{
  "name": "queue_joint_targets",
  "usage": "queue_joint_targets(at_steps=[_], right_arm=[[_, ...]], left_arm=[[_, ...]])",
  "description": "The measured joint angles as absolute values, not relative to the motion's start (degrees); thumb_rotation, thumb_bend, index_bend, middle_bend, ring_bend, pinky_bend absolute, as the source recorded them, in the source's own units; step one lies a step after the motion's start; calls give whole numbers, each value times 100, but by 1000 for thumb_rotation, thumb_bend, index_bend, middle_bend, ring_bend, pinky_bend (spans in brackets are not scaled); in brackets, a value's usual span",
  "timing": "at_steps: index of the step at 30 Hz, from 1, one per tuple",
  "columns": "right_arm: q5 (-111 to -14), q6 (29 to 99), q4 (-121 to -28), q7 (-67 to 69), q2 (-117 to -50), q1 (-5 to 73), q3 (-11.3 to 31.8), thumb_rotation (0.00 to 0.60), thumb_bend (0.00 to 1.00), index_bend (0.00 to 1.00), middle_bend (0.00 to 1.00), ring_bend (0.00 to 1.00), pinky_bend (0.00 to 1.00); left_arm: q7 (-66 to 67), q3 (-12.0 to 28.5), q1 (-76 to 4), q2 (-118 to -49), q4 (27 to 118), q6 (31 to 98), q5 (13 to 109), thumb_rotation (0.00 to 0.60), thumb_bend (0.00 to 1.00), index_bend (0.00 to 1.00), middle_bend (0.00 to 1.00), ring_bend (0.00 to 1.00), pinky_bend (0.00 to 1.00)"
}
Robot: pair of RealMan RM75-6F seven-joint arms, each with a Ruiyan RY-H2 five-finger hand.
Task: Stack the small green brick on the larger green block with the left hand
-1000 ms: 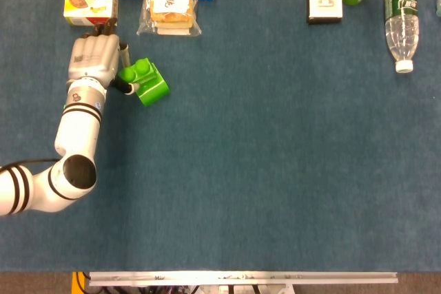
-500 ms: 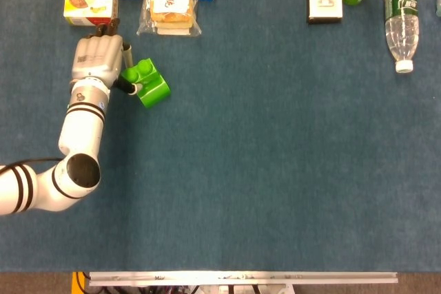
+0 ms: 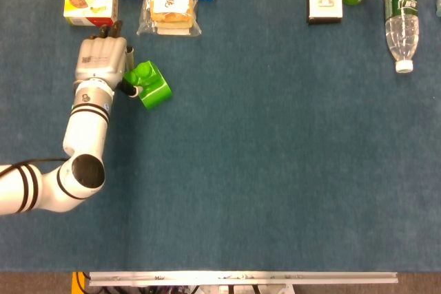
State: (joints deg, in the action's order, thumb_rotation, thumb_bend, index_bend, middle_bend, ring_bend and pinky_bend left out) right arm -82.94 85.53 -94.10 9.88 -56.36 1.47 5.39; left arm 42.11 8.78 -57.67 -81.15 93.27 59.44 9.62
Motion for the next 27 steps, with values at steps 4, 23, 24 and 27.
queue_joint_targets(at_steps=[4, 23, 24, 27], right_arm=[[-8293, 8546, -9411, 983, -5637, 150, 537, 600, 186, 283, 344, 271, 450], [-8284, 8522, -9412, 961, -5641, 162, 534, 600, 186, 283, 344, 271, 449], [-8283, 8520, -9412, 960, -5641, 163, 534, 600, 186, 283, 344, 271, 449], [-8281, 8515, -9411, 960, -5641, 165, 534, 600, 185, 283, 344, 271, 449]], left_arm=[[4268, 883, -5785, -8121, 9347, 5984, 967, 600, 204, 638, 38, 0, 149], [4324, 910, -5793, -8004, 9533, 5914, 902, 600, 204, 366, 38, 0, 149], [4320, 911, -5792, -8001, 9536, 5909, 902, 600, 204, 365, 38, 0, 149], [4309, 912, -5790, -7992, 9540, 5896, 901, 600, 204, 365, 38, 0, 149]])
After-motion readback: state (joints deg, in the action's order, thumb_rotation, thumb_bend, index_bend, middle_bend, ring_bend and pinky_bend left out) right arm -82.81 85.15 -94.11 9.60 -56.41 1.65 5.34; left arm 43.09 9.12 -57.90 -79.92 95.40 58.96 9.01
